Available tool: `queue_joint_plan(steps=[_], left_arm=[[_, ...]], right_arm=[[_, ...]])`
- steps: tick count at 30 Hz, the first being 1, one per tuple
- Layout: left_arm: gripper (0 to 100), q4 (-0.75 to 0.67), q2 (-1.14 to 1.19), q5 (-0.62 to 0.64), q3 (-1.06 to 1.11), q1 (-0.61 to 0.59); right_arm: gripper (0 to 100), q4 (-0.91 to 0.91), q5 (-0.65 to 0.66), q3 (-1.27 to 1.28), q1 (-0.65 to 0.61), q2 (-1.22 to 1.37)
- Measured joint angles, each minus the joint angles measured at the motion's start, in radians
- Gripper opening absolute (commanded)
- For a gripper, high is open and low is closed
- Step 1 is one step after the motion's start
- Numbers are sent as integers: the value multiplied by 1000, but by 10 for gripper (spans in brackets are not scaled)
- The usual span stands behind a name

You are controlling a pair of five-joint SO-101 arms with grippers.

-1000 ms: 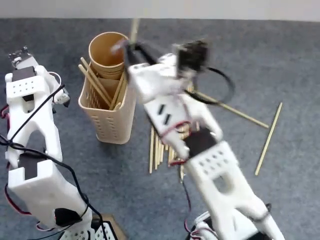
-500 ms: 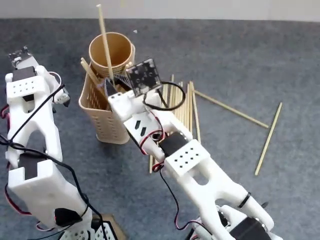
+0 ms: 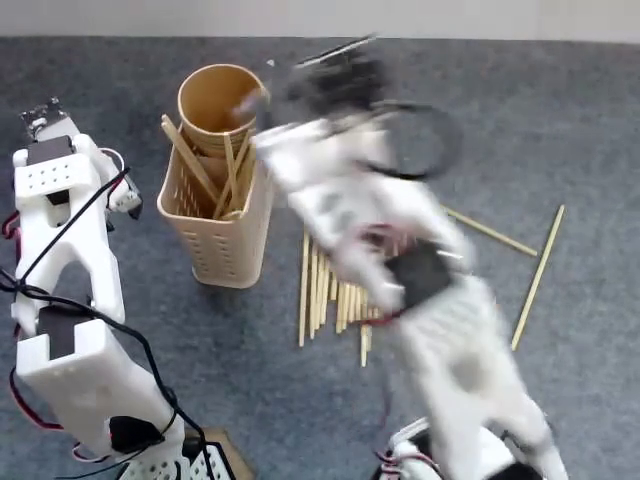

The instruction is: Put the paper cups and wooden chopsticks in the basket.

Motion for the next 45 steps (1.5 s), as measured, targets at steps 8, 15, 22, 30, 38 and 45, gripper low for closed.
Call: queue_joint_plan(steps=[8,15,22,30,38,45], left_arm=[[162,0,0,0,0,0],[162,0,0,0,0,0],[162,0,0,0,0,0],[162,0,0,-3,0,0],[162,0,0,-3,0,0],[162,0,0,-3,0,0]], right_arm=[[109,582,137,-227,631,17],[109,370,267,141,904,433],[109,167,269,215,980,706],[105,91,322,213,1010,878],[5,61,382,209,1020,961],[4,235,359,71,1016,864]])
